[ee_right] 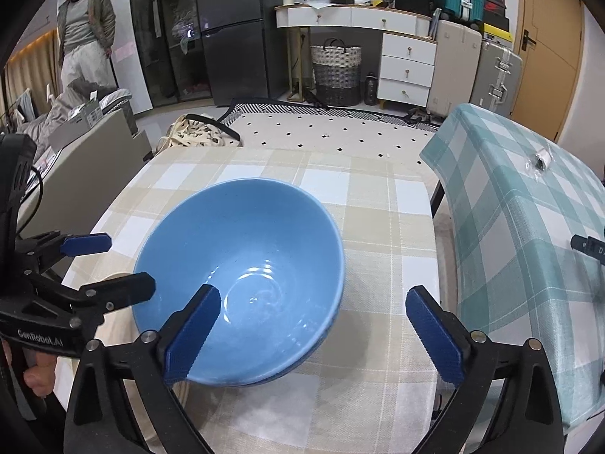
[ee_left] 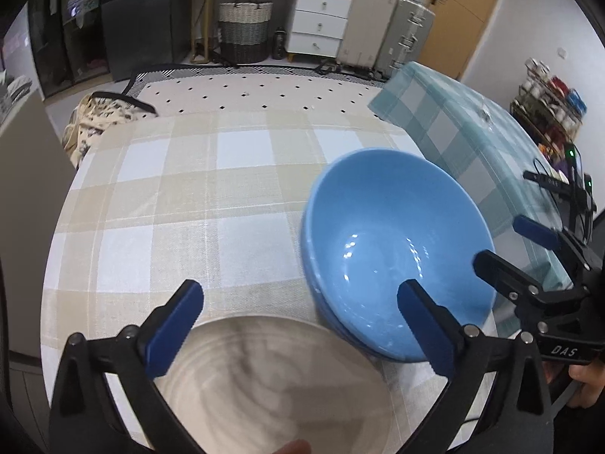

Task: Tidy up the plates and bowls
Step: 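Close both grippers on the rim of the nested blue bowl stack, then lift the bowl stack with both grippers and carry it over the cream plates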

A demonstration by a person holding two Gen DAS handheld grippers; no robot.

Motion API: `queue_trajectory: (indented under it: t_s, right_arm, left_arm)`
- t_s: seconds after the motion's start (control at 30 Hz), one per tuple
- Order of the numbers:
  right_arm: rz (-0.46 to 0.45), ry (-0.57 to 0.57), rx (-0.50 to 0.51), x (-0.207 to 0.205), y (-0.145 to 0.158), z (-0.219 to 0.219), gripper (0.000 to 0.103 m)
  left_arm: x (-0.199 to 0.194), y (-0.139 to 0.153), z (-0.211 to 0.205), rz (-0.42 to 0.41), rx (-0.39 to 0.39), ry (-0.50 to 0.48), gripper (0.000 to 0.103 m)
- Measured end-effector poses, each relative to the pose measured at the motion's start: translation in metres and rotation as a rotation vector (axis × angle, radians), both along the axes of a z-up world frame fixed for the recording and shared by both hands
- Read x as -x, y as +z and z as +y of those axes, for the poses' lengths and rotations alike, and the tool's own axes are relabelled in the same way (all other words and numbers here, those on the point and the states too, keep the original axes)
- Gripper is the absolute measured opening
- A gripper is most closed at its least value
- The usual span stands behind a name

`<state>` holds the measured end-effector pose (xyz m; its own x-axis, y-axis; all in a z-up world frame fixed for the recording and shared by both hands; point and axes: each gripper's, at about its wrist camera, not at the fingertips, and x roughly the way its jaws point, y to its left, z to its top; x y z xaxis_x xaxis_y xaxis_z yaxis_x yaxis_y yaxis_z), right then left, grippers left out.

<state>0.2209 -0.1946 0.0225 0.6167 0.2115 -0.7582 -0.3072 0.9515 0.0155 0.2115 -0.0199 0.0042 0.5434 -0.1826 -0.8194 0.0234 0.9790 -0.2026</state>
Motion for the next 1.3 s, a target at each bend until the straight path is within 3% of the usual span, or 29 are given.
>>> queue_trajectory:
  t_s: [0.2,0.4,0.57,0.67,0.73,0.87,1.03,1.13,1.3]
  right_arm:
    - [0.017,-0.027,-0.007,-0.005,-0.009,-0.011,0.101]
    - [0.069,-0.044,-0.05,-0.012,-0.021,-0.021,0.101]
    - [0.095,-0.04,-0.078,-0.017,-0.027,-0.023,0.1]
    - [0.113,-0.028,-0.101,-0.017,-0.03,-0.021,0.096]
    - [0.132,-0.009,-0.116,-0.018,-0.033,-0.02,0.082]
    - [0.149,0.012,-0.113,-0.017,-0.038,-0.014,0.069]
    - [0.137,0.037,-0.111,-0.015,-0.039,-0.006,0.043]
    - [0.122,0.035,-0.089,-0.013,-0.039,-0.002,0.041]
    - [0.11,0.034,-0.079,-0.009,-0.039,-0.002,0.039]
  left_arm:
    - [-0.007,-0.013,0.013,0.038,0.087,0.037,0.103]
    - [-0.01,-0.021,0.013,0.044,0.056,0.062,0.103]
    - [-0.012,-0.027,0.016,0.058,0.097,0.075,0.1]
    - [-0.014,-0.028,0.015,0.061,0.1,0.068,0.085]
    - [-0.014,-0.031,0.012,0.076,0.108,0.051,0.075]
    - [-0.012,-0.031,0.009,0.067,0.131,0.041,0.064]
    - [-0.011,-0.026,0.001,0.055,0.145,0.013,0.039]
    - [-0.008,-0.02,-0.009,0.039,0.114,-0.032,0.025]
    - [-0.006,-0.017,-0.016,0.03,0.066,-0.055,0.025]
